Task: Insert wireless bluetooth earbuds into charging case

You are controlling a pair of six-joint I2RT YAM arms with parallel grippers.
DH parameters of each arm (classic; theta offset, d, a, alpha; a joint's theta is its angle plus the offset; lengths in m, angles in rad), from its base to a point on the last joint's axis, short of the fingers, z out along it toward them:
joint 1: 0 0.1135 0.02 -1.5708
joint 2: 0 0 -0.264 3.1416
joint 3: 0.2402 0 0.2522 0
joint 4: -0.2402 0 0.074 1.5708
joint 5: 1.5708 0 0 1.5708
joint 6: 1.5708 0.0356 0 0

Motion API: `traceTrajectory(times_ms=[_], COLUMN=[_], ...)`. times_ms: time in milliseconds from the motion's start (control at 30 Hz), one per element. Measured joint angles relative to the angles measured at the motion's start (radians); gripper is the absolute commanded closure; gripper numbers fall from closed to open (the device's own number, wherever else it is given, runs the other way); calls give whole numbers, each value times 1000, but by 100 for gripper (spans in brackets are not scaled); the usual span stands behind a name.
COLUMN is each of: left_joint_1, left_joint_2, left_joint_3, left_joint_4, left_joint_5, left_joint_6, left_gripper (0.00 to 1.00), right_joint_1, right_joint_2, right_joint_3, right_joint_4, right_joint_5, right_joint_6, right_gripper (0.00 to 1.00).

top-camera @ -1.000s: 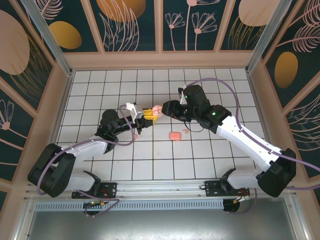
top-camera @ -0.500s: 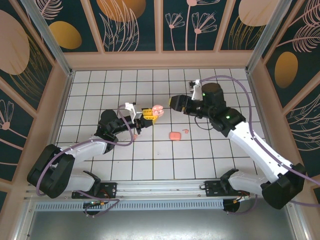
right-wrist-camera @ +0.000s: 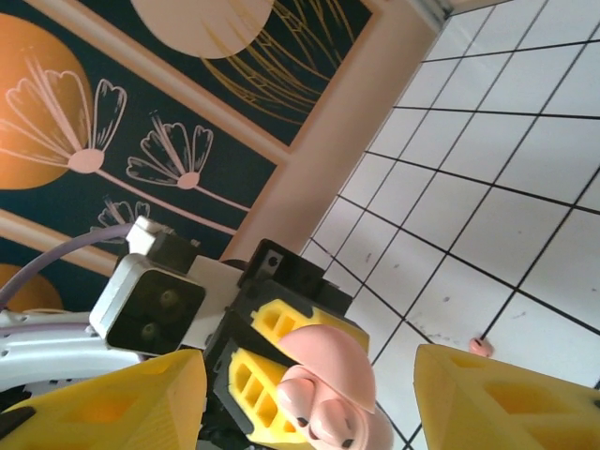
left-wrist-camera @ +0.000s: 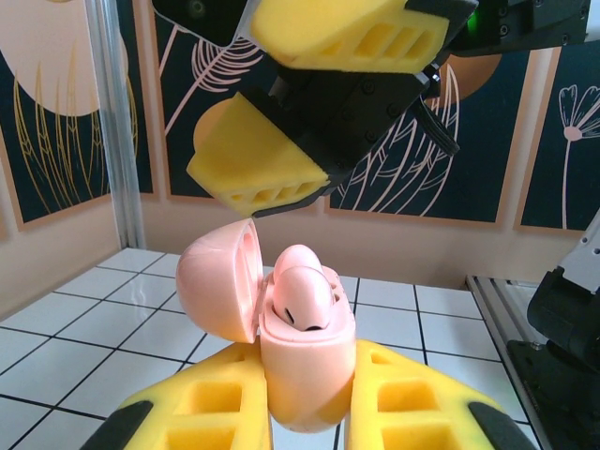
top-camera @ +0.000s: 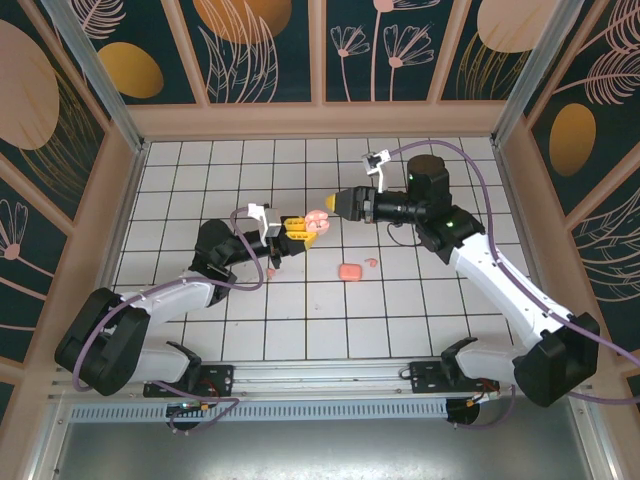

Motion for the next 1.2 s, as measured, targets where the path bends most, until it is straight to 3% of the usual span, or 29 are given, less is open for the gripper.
traceTrajectory(times_ms=[433,733,1200], left_joint_1=[0,0,0], left_joint_2=[0,-6,-20], left_joint_3=[16,16,29], left_joint_4=[-2,-32,-118], left_joint_5=[3,-2,-30], left_joint_6=[-6,13,29], left_gripper=[89,89,89], right_joint_1=[35,51,43], right_joint_2=[74,82,-20], right_joint_3=[0,0,-19], right_joint_4=[34,42,112], right_joint_5=[-45,-80,-96], right_joint_6=[0,-1,-1], right_gripper=[39,47,51])
